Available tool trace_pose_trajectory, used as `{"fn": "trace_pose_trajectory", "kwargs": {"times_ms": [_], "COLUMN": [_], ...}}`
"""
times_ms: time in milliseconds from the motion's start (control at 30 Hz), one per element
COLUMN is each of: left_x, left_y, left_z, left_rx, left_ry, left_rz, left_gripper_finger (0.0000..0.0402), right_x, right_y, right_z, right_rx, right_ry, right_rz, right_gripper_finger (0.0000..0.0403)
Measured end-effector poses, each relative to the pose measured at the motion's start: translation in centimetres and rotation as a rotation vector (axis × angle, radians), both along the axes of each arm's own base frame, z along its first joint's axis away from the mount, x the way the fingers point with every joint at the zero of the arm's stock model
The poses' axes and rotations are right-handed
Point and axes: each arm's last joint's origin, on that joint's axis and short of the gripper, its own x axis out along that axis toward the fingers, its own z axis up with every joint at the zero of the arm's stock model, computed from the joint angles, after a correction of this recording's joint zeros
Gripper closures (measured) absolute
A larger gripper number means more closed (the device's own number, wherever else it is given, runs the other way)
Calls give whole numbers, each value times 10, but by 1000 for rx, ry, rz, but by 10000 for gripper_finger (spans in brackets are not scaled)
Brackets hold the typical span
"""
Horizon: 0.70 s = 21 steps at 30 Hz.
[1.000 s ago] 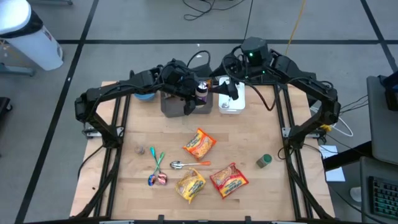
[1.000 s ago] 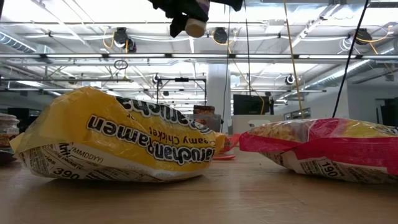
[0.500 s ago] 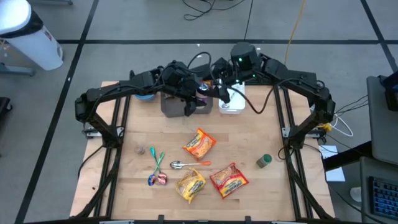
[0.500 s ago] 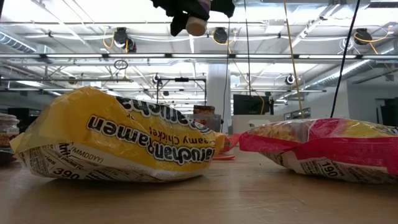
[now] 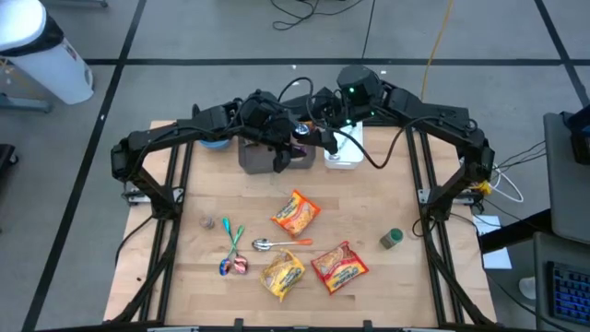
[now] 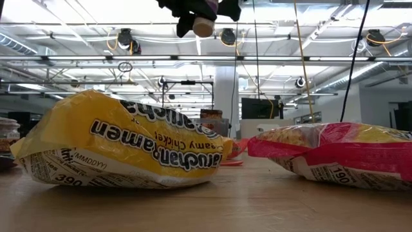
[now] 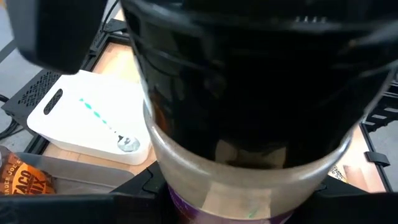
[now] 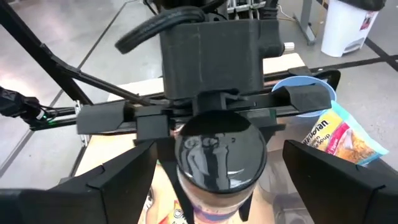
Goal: Pick & Place Food Item
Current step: Put the violet seasoning bottle into the right black bin
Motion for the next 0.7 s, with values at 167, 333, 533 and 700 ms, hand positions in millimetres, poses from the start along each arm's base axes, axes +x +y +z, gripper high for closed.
{"fn": "trace_pose_trajectory", "kwargs": {"times_ms": [167, 333, 533, 700], "left_x": [1, 1, 2, 3], "left_y": [0, 0, 1, 1], "left_z": [2, 2, 4, 7], "left_rx": [5, 2, -2, -1], "left_ry": [-19, -21, -42, -70], "left_rz": [1, 3, 10, 13], "left_gripper_finger": [220, 220, 220, 220], "right_x": [-2, 1, 3, 7], "right_y": [1, 0, -1, 0], "right_z": [-1, -9, -17, -20], "right_rx": [6, 18, 41, 57], "right_ry": [17, 29, 40, 22], "right_rz": [3, 0, -4, -8], "right_gripper_finger": [69, 73, 73, 74]}}
